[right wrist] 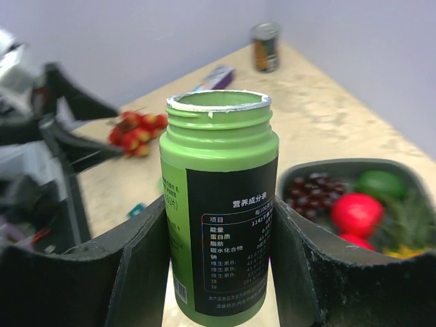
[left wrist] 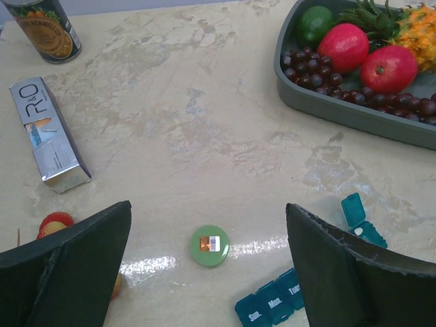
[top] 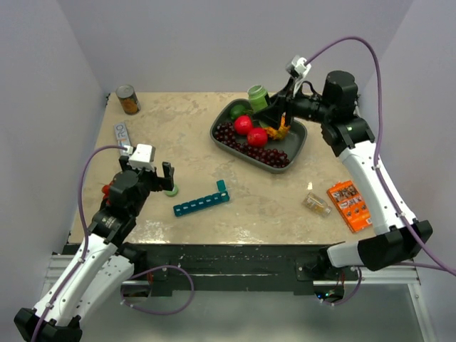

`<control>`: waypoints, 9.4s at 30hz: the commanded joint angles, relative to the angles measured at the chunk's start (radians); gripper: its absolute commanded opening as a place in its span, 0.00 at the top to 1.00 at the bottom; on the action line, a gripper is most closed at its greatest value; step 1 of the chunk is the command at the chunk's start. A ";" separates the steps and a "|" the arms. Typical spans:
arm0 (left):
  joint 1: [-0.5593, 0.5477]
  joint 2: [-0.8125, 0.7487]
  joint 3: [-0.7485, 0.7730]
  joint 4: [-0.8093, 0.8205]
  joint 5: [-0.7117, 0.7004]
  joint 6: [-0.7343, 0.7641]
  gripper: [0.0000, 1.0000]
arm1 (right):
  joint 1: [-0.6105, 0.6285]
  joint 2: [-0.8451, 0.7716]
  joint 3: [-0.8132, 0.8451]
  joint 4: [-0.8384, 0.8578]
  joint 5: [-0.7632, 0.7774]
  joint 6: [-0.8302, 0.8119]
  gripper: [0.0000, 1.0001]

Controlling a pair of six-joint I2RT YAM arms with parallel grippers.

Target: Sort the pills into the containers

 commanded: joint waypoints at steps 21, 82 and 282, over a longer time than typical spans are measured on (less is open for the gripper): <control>0.006 -0.018 -0.006 0.066 0.042 0.030 0.00 | 0.283 0.049 -0.289 -0.421 0.121 -0.833 1.00; 0.006 0.016 0.018 0.031 -0.080 0.014 0.00 | 0.588 0.563 0.001 -0.622 0.834 -0.748 1.00; -0.293 0.712 0.157 0.578 0.784 -0.717 1.00 | 0.263 -0.154 -0.505 -0.194 0.021 -0.664 1.00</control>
